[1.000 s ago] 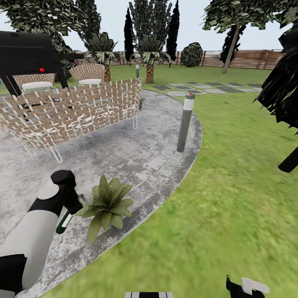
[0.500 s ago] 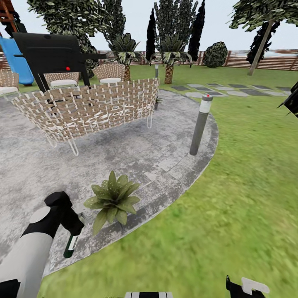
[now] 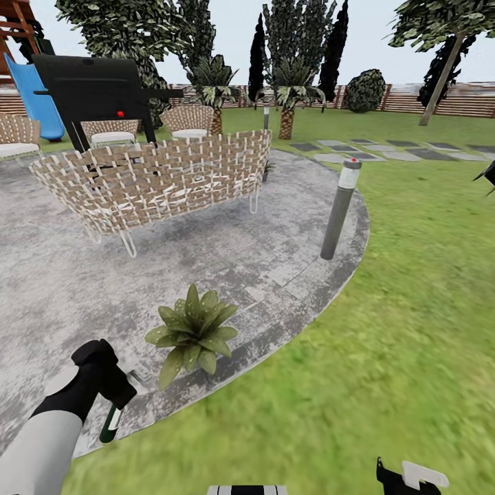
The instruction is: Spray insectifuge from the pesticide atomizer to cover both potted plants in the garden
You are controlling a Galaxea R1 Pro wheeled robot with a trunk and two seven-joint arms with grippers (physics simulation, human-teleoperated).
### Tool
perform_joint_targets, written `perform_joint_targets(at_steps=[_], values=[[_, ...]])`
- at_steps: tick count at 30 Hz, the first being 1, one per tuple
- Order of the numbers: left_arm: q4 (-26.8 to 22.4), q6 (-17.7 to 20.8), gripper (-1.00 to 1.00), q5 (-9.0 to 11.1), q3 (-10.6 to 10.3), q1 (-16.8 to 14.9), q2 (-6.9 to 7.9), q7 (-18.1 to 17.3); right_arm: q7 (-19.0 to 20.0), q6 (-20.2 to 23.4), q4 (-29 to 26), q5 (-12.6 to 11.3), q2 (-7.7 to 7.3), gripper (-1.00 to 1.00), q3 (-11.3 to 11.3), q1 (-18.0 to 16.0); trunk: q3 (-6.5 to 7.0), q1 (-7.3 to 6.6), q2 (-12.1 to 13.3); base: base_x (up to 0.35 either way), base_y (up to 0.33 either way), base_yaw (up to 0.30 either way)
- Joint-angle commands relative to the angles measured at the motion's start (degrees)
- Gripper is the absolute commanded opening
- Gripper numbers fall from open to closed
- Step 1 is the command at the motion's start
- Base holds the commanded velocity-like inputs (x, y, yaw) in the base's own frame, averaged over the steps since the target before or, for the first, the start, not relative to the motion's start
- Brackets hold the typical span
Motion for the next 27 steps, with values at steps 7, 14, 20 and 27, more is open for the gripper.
perform_joint_targets(at_steps=[7, 14, 20, 27], values=[[-0.13, 0.61, -1.00, -0.06, 0.16, 0.01, -0.30, 2.50, -0.39, -0.19, 0.11, 0.62, 0.15, 1.00, -0.26, -0.05, -0.05, 0.01, -0.02, 0.142, 0.137, 0.145], [-0.07, 0.98, -1.00, 1.68, 0.20, 0.01, -1.78, 5.25, -0.39, -0.19, 0.17, 0.62, 0.09, 1.00, -0.27, -0.05, -0.05, 0.01, -0.02, 0.002, 0.002, 0.141], [2.94, 0.46, -1.00, 10.38, 0.16, 0.15, -2.81, 13.19, -0.39, -0.19, 0.25, 0.62, 0.16, 1.00, -0.19, -0.05, -0.05, 0.01, -0.02, 0.009, -0.025, 0.003], [3.55, 0.42, -1.00, 11.91, 0.07, 3.62, -2.85, 22.79, -0.39, -0.18, 0.26, 0.62, 0.16, 1.00, -0.25, -0.05, -0.05, 0.01, -0.02, 0.084, -0.244, 0.000]])
